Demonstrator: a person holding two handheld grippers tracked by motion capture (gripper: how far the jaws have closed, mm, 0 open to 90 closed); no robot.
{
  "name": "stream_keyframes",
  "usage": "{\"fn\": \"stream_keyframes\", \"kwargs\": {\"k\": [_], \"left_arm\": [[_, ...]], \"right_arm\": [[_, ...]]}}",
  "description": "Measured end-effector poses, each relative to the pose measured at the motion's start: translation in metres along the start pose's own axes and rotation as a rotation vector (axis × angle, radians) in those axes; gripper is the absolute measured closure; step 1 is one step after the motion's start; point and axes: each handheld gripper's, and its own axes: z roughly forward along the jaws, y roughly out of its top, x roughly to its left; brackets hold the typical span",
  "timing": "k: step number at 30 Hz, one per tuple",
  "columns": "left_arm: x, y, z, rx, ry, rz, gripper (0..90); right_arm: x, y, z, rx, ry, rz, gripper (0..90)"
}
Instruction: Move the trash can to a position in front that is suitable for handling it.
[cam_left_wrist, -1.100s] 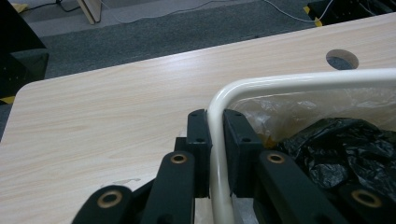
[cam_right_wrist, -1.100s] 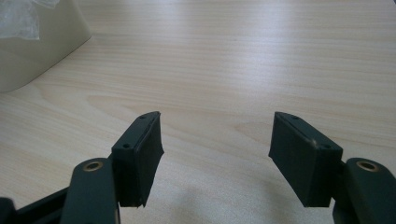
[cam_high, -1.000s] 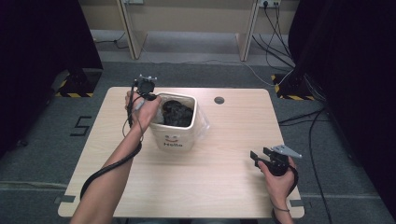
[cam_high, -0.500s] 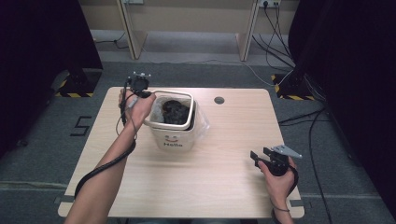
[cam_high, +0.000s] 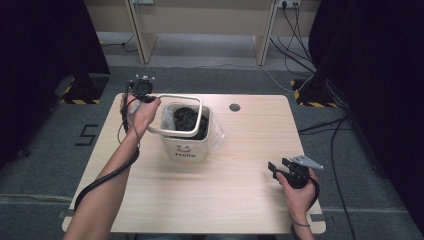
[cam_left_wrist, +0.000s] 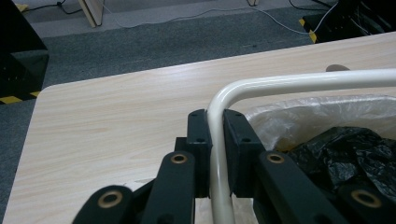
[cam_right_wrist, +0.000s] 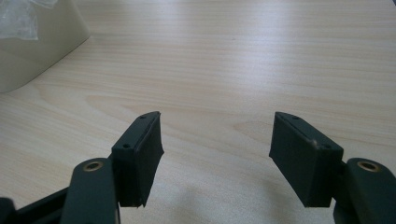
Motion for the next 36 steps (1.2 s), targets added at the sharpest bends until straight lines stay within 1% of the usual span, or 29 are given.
{"fn": "stream_keyframes", "kwargs": {"k": [10,18,27,36], "left_arm": [[0.014,0.001,-0.004,-0.008,0.005,-0.025,81.1],[0.026,0.001,-0.008,-0.012,0.013,-0.032,81.1],[0.035,-0.003,-0.009,-0.004,0.02,-0.035,81.1],[0.046,-0.006,-0.011,-0.001,0.021,-0.051,81.1]], "right_arm": [[0.0,0.0,0.0,0.002,0.0,0.001,34.3],[0.0,0.0,0.0,0.004,-0.001,0.003,34.3],[0.0,0.0,0.0,0.005,-0.003,0.001,34.3],[0.0,0.0,0.0,0.006,-0.003,0.0,34.3]]}}
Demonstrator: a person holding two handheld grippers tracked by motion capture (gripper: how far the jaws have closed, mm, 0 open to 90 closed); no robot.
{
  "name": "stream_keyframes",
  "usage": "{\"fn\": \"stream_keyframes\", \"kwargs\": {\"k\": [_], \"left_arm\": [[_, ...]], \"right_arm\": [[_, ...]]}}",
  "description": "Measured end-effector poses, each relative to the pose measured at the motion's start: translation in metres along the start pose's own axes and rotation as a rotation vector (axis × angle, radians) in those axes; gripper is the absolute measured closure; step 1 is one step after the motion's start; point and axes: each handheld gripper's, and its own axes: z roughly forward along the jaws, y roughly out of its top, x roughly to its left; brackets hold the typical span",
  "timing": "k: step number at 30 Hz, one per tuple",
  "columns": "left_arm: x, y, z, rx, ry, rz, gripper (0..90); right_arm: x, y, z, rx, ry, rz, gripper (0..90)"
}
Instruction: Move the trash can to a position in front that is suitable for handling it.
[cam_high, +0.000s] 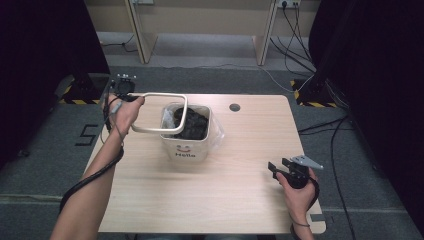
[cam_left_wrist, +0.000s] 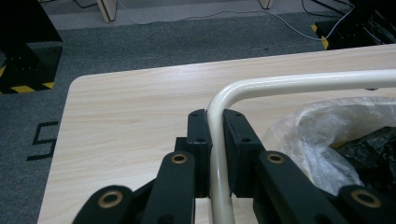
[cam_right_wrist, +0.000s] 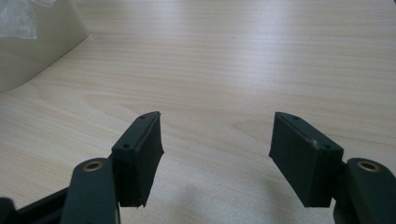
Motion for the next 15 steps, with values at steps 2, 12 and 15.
{"fn": "stream_keyframes", "kwargs": {"k": [2,12,15], "left_arm": [[0.003,-0.001,-0.001,-0.001,0.003,-0.002,81.1],[0.018,-0.005,-0.004,-0.002,0.012,-0.022,81.1],[0.023,-0.007,-0.004,-0.003,0.016,-0.029,81.2]], "right_arm": [[0.0,0.0,0.0,-0.001,-0.001,-0.001,34.3],[0.0,0.0,0.0,0.002,0.0,-0.004,34.6],[0.0,0.0,0.0,0.002,-0.001,-0.003,34.5]]}}
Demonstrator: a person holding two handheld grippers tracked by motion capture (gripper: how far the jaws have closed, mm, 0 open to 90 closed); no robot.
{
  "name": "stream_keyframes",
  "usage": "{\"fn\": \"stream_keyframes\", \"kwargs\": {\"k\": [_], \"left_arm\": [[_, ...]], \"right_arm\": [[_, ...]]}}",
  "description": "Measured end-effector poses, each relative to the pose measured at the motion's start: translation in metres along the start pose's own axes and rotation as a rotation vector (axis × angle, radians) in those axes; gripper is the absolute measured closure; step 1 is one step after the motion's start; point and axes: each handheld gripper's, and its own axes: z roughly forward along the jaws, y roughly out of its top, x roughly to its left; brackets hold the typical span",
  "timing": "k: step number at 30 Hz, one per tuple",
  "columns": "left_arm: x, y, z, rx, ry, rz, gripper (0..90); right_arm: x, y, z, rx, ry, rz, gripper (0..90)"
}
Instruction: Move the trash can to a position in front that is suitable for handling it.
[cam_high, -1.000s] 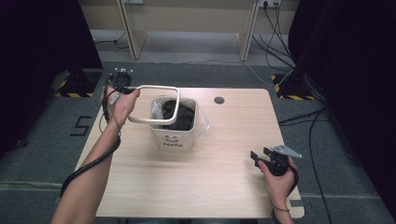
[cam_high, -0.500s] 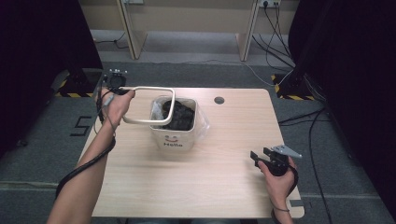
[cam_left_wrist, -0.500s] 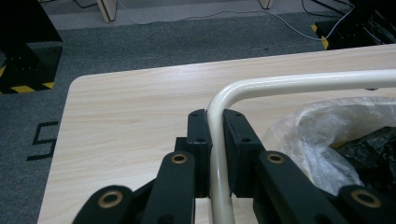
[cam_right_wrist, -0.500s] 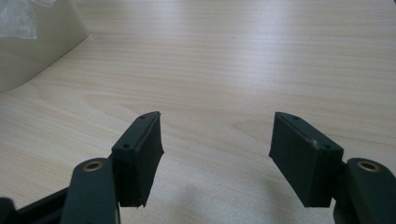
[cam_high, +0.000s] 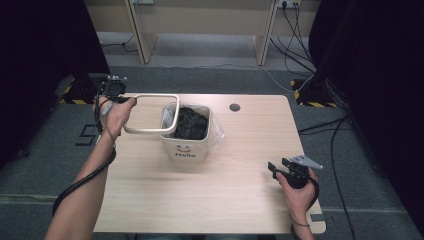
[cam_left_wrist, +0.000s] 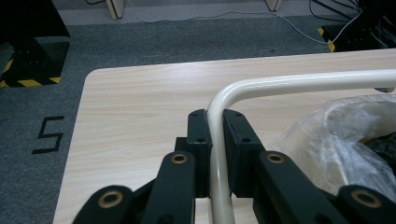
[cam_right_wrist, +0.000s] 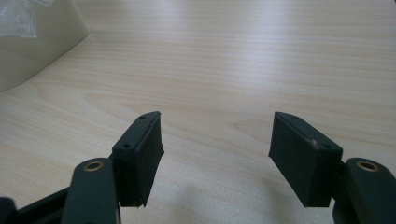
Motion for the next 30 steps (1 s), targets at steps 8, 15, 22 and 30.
{"fn": "stream_keyframes", "kwargs": {"k": [8,15,22,30], "left_arm": [[0.01,-0.004,0.0,0.007,0.012,-0.011,81.1],[0.016,-0.007,0.0,0.012,0.018,-0.018,81.2],[0.021,-0.009,0.0,0.012,0.021,-0.027,81.2],[0.027,-0.01,-0.001,0.012,0.026,-0.036,81.2]], "right_arm": [[0.0,0.0,0.0,0.0,0.0,-0.001,34.4],[0.0,0.0,0.0,0.0,-0.001,-0.001,34.4],[0.0,0.0,0.0,-0.001,-0.001,-0.001,34.4],[0.0,0.0,0.0,0.0,-0.001,-0.001,34.4]]}}
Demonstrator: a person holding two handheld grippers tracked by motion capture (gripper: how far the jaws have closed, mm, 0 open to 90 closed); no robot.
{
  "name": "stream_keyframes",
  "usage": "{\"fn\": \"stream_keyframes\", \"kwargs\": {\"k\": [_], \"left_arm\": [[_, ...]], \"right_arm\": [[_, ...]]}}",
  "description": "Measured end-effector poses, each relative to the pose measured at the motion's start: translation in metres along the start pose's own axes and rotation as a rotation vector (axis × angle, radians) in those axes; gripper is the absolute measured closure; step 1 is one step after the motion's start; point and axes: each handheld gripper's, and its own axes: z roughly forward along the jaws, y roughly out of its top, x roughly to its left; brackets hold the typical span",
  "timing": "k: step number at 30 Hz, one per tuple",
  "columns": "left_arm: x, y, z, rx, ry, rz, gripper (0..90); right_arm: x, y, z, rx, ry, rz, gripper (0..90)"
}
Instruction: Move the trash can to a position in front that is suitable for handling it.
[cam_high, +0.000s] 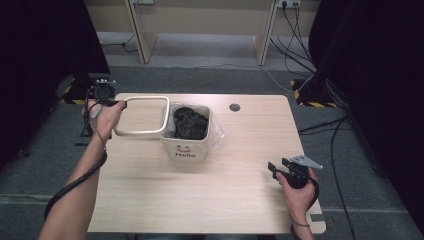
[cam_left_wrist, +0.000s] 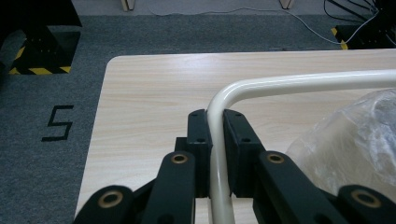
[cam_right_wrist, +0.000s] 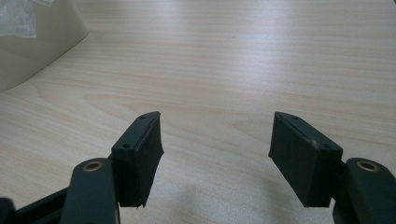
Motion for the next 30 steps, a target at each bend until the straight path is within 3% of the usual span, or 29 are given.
{"fn": "stream_keyframes", "kwargs": {"k": [30], "left_arm": [[0.02,-0.01,0.0,0.006,0.02,-0.015,81.2]], "right_arm": [[0.0,0.0,0.0,0.0,0.0,-0.001,34.3]]}}
